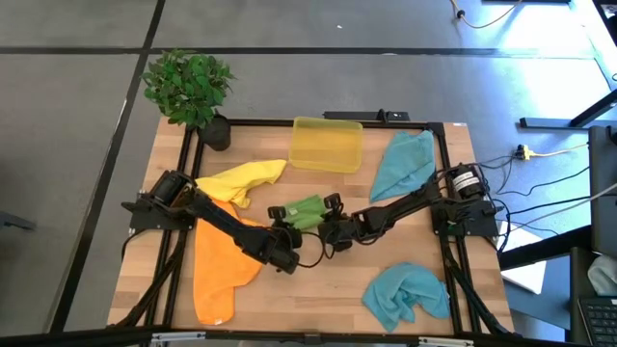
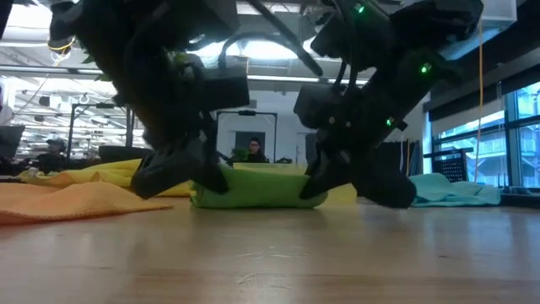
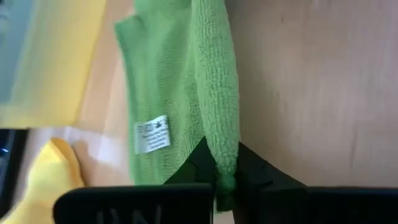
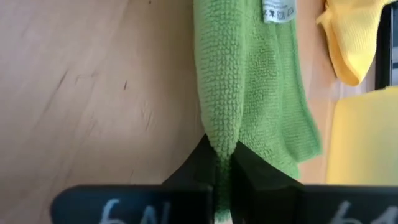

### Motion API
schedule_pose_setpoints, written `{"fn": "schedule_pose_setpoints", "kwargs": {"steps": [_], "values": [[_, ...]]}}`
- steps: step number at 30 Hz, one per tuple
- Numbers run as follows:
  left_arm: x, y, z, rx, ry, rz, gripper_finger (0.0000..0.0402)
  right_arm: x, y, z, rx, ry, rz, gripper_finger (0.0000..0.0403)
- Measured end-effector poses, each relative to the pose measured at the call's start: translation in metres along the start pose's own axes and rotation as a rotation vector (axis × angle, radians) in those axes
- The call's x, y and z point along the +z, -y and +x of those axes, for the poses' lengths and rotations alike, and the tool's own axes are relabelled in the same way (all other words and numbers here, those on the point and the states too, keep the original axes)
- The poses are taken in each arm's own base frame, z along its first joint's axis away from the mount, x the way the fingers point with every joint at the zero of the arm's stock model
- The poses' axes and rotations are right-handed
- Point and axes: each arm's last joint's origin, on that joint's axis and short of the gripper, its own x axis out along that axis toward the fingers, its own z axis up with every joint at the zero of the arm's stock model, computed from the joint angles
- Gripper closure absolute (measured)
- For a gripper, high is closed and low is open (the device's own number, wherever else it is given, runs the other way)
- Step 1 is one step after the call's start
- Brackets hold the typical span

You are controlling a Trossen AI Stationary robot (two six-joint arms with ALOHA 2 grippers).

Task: Fold microfiber towels
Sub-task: Put the green microfiber cloth into the yellow bin

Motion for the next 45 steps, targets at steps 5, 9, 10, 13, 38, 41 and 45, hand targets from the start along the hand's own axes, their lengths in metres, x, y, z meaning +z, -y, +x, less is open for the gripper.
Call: {"fn": "schedule_pose_setpoints", "kwargs": {"steps": [5,9,10,13,38,41,45], "values": [[0.009,-0.019,-0.012,0.009,0.025,-0.007,0.0398,0.004,0.012,-0.021,-0.004,0.022,0.06,0.0388],[0.018,-0.043,-0.025,0.058,0.064,0.006,0.0399,0.008,0.024,-0.038,-0.015,0.059,0.083,0.0388],[0.02,-0.051,-0.027,0.064,0.068,0.006,0.04,0.009,0.027,-0.042,-0.019,0.068,0.089,0.0388],[0.027,-0.075,-0.031,0.085,0.086,0.003,0.04,0.007,0.04,-0.052,-0.062,0.059,0.086,0.0388],[0.04,-0.269,0.051,-0.032,0.298,-0.135,0.0401,-0.064,0.18,-0.073,-0.217,-0.033,0.35,0.0389],[0.036,-0.286,0.065,-0.02,0.345,-0.129,0.0401,-0.077,0.195,-0.068,-0.216,-0.039,0.362,0.0389],[0.026,-0.306,0.083,-0.049,0.393,-0.124,0.0401,-0.092,0.212,-0.063,-0.201,-0.021,0.373,0.0389]]}}
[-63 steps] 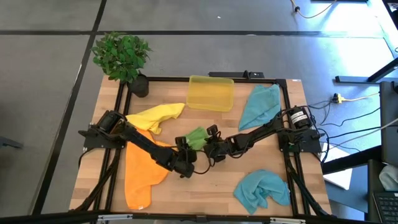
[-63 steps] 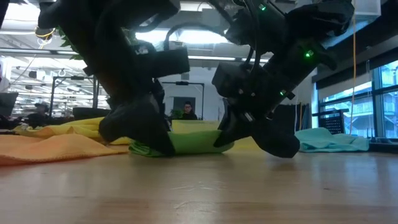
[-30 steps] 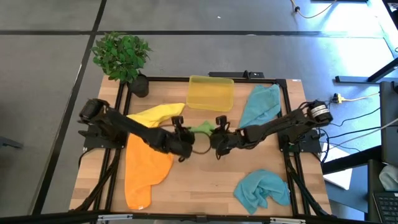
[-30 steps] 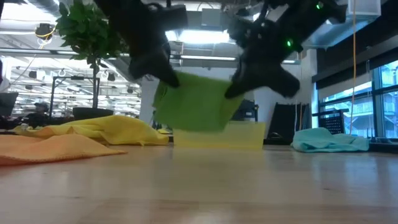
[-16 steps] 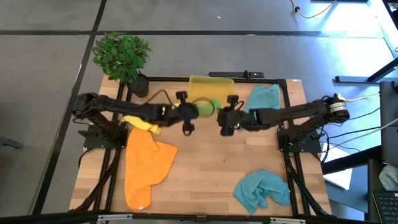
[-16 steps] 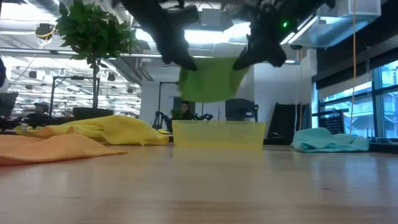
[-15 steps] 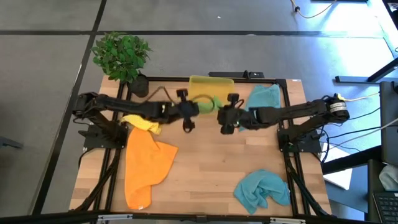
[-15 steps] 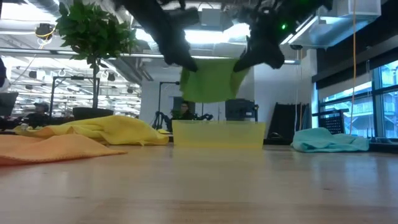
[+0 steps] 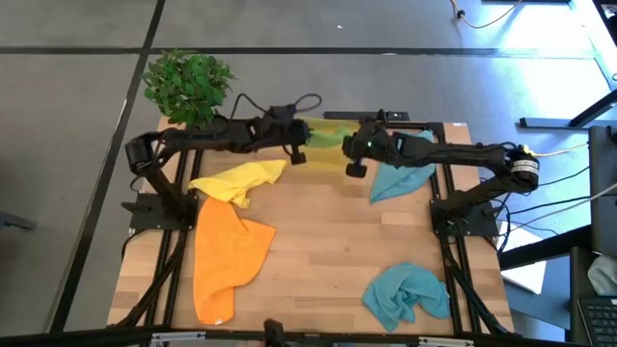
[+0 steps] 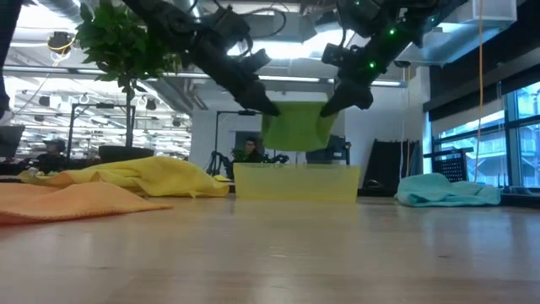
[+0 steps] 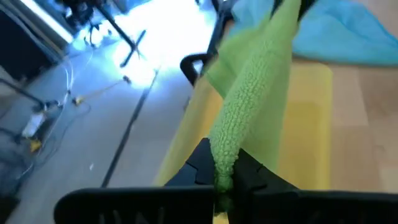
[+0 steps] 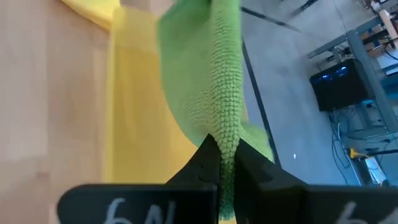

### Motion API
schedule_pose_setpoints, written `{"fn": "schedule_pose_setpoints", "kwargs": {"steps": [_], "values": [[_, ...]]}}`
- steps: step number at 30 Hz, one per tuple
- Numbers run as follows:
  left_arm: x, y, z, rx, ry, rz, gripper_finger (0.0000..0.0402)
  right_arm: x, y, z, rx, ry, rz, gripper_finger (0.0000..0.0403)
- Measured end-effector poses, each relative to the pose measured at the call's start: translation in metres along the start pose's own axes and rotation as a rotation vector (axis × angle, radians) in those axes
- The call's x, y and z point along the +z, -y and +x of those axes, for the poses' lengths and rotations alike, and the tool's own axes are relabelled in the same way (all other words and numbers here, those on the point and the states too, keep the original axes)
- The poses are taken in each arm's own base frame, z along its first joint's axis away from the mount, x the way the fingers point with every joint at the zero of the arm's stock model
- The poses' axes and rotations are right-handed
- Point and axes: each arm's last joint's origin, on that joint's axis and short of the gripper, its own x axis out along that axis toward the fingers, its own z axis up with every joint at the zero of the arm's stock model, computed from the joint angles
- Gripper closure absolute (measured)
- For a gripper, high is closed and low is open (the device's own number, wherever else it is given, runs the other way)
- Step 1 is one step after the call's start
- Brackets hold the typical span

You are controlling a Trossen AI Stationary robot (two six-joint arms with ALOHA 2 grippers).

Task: Fold microfiber towels
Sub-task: Put the green microfiber cloth into the yellow bin

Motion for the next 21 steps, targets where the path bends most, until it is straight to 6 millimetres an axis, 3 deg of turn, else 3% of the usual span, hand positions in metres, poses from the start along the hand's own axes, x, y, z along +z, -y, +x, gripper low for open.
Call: {"fn": "schedule_pose_setpoints", "kwargs": {"steps": [9,21], "values": [[-0.029,-0.041,0.022,-0.019,0.113,0.046,0.0401,-0.015,0.034,0.016,0.032,0.063,0.04,0.0389],[-0.055,-0.066,0.059,-0.09,0.13,0.036,0.0401,-0.041,0.047,0.061,0.059,0.024,0.032,0.0389]]}}
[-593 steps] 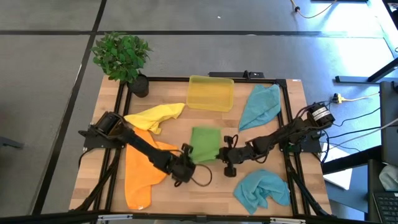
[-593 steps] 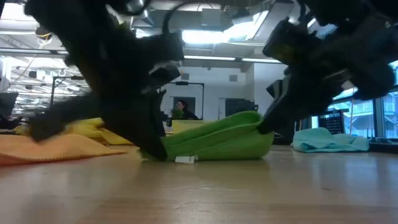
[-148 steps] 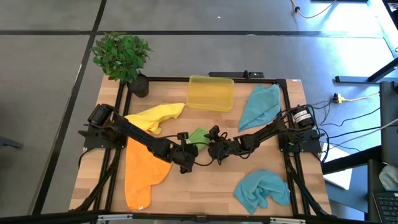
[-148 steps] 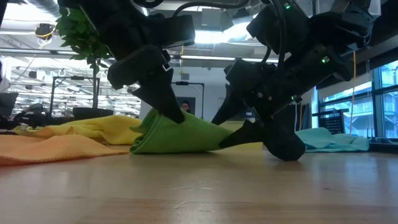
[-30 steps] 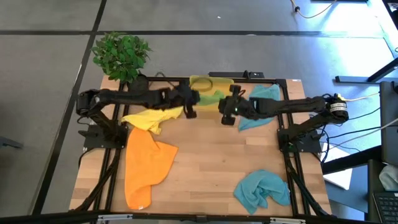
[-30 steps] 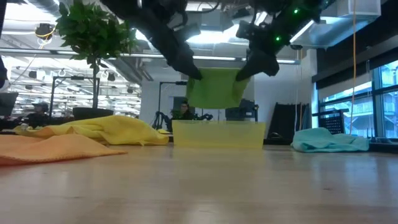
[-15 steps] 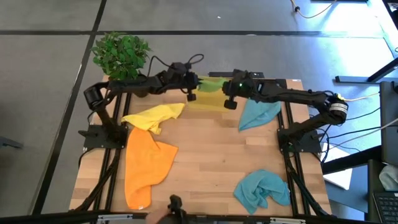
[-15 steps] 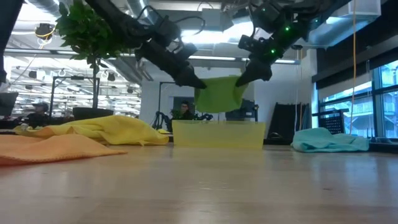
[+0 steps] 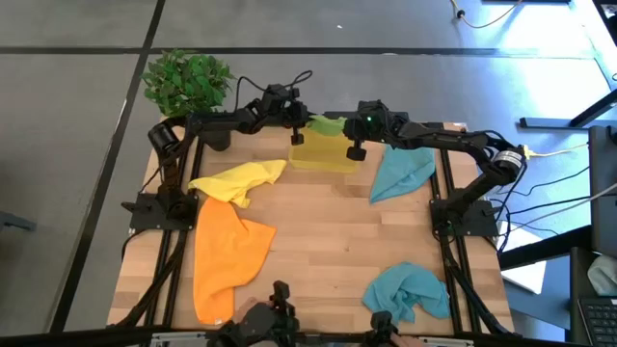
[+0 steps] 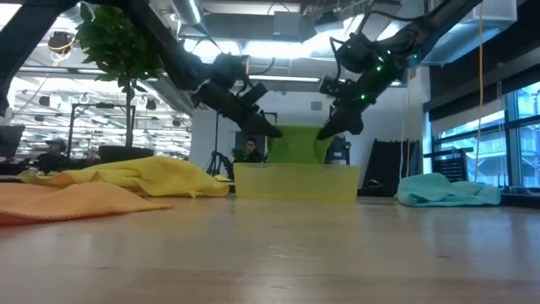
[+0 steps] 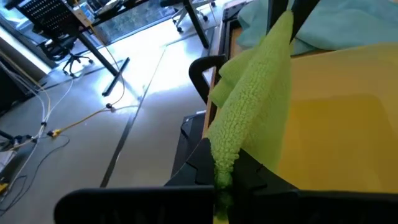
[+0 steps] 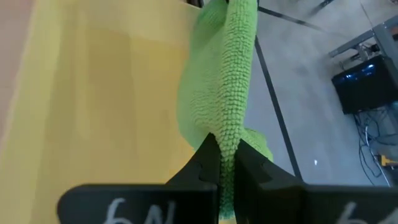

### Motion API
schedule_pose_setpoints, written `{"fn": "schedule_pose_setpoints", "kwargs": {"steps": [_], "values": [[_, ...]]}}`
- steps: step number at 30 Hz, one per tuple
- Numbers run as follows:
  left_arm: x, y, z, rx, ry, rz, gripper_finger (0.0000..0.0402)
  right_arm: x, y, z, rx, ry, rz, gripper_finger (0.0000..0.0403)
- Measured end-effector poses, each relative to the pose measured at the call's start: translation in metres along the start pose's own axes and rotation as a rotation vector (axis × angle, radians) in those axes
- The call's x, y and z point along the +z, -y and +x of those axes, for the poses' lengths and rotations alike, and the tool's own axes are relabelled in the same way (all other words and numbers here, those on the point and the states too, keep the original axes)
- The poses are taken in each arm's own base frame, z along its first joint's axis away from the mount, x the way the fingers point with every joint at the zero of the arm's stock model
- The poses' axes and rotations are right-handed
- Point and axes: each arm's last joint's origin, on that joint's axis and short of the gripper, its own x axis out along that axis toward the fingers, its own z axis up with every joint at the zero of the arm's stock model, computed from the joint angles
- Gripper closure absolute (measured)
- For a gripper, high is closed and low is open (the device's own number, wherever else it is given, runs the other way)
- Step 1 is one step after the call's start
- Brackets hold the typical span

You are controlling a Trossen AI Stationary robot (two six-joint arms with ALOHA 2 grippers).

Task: Fold microfiber towels
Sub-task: Put the green microfiber cloth into the yellow bin

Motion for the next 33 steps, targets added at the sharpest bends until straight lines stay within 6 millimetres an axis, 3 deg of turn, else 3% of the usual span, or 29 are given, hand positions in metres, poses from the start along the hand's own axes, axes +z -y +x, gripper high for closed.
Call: {"fn": "schedule_pose_setpoints", "kwargs": {"steps": [11,27,33], "values": [[-0.018,-0.003,0.017,-0.064,0.01,-0.02,0.0401,-0.008,0.002,0.009,0.012,-0.029,0.009,0.0389],[-0.025,-0.007,0.017,-0.062,-0.004,-0.03,0.0401,-0.022,0.0,0.036,0.016,-0.052,0.02,0.0389],[-0.027,0.002,0.018,-0.147,-0.024,0.031,0.0401,-0.024,-0.002,0.037,0.034,-0.076,0.015,0.0389]]}}
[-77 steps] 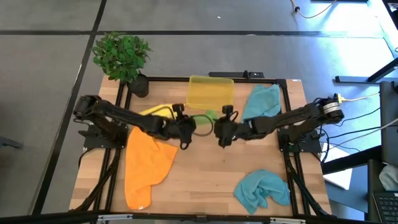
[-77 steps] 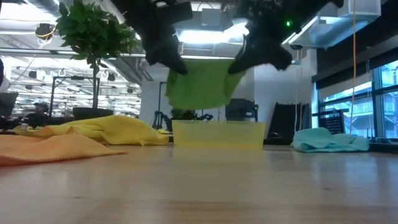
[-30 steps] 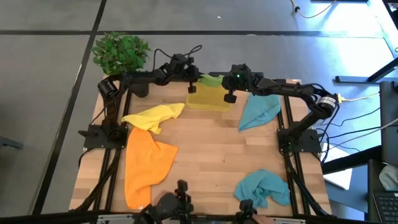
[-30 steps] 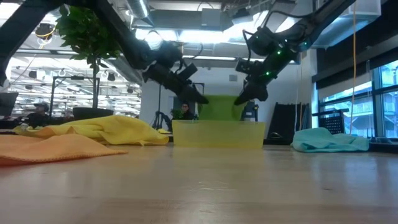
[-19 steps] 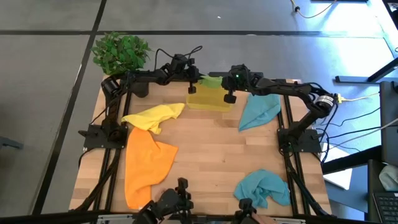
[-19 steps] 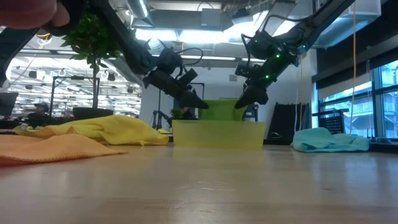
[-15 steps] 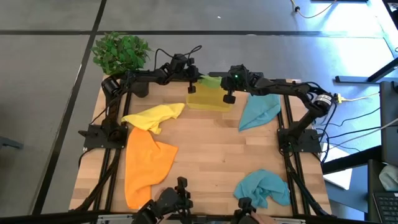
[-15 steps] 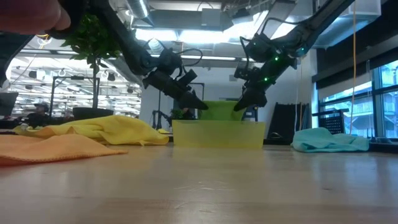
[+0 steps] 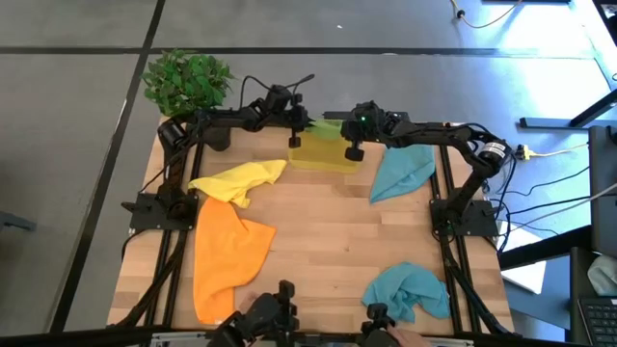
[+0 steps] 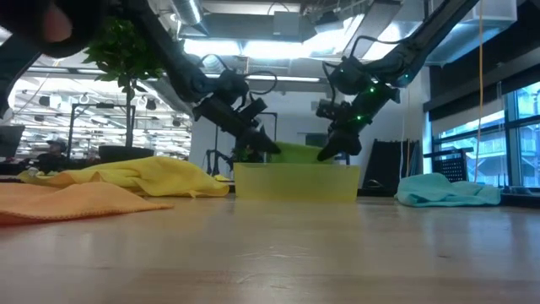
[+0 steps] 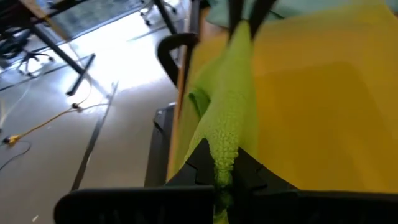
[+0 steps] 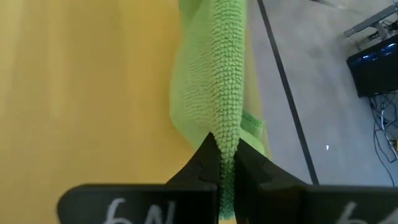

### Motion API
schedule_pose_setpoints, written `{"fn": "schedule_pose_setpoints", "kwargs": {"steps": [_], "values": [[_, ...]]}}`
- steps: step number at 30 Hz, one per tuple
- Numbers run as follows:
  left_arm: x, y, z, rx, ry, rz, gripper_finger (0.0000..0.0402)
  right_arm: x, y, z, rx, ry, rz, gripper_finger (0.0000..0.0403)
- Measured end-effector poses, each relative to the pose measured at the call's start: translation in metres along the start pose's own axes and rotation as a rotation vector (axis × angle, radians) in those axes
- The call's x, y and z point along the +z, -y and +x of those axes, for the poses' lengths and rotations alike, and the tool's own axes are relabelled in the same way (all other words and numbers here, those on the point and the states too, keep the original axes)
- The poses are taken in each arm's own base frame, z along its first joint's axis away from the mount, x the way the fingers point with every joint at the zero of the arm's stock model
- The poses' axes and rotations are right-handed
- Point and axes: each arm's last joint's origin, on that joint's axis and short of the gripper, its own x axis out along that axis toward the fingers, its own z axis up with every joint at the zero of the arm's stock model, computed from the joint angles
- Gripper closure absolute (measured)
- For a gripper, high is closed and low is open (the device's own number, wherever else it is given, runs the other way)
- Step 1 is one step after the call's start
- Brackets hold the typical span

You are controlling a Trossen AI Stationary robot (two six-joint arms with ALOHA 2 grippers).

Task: Fold microfiber towels
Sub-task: Put the green microfiber cloth into the yellow bin

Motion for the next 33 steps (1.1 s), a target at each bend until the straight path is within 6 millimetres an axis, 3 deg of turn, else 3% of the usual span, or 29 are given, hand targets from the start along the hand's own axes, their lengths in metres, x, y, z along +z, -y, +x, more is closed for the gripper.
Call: {"fn": "schedule_pose_setpoints", "kwargs": {"steps": [13,24,33], "values": [[0.002,0.014,0.005,-0.071,-0.038,0.081,0.0399,-0.004,-0.009,0.0,0.112,-0.02,-0.032,0.0389],[0.007,0.005,0.005,0.117,-0.087,0.122,0.0401,0.004,0.002,0.0,-0.095,-0.012,-0.045,0.0389],[0.006,0.018,0.008,0.001,-0.108,0.162,0.0399,-0.001,-0.012,0.001,-0.002,-0.038,-0.071,0.0389]]}}
